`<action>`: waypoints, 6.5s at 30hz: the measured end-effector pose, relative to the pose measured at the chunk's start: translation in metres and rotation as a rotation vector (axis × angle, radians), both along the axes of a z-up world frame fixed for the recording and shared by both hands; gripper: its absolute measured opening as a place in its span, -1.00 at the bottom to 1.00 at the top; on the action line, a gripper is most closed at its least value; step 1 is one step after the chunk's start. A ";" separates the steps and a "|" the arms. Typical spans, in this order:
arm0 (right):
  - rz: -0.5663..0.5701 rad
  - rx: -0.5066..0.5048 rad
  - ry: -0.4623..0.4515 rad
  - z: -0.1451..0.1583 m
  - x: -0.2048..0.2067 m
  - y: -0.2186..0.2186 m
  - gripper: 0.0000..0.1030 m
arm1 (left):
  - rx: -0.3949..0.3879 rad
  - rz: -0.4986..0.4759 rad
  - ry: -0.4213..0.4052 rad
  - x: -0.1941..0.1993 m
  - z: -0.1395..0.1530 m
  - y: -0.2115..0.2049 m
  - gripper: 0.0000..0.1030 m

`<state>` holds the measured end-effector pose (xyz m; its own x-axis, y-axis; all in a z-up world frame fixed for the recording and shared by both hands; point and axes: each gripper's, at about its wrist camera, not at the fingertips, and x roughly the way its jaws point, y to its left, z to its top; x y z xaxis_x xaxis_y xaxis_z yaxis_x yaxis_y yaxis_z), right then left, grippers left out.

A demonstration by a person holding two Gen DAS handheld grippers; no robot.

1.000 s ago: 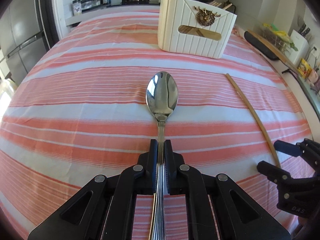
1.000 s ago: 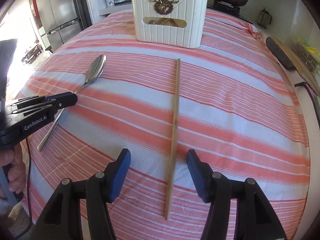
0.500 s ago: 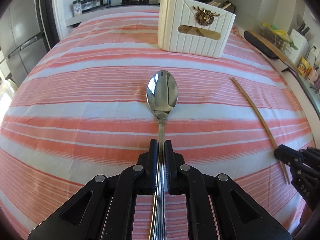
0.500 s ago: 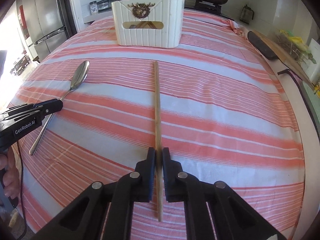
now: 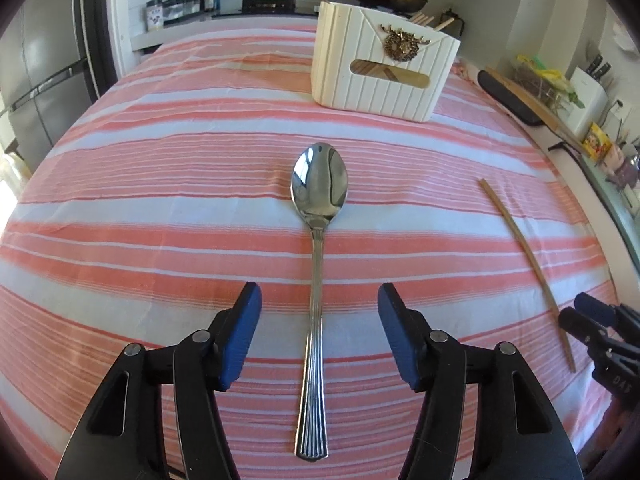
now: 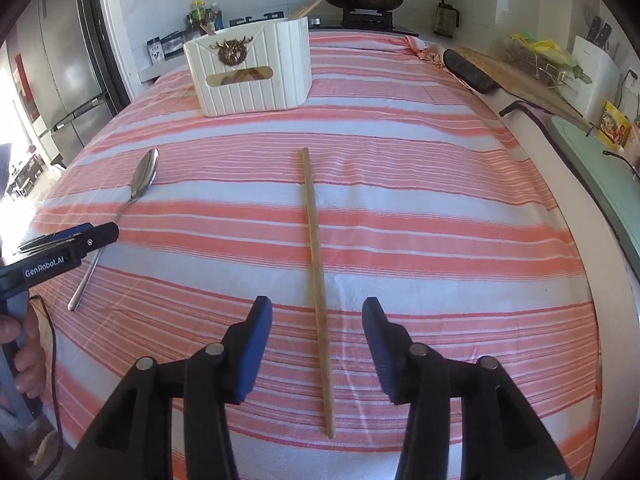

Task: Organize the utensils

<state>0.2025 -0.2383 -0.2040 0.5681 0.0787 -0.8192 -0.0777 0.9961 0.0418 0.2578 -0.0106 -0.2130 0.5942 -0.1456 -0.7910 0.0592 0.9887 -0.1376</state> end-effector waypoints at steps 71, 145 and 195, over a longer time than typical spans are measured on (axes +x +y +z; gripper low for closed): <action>0.111 0.082 0.087 0.027 0.141 0.004 -0.86 | 0.086 -0.170 0.014 0.083 0.027 -0.005 -0.19; 0.091 0.096 -0.420 0.183 0.118 -0.011 0.70 | 0.027 0.036 -0.300 0.073 0.150 -0.013 0.99; 0.066 -0.021 -0.479 0.219 -0.045 0.037 0.75 | 0.215 0.129 -0.434 -0.067 0.202 -0.035 0.99</action>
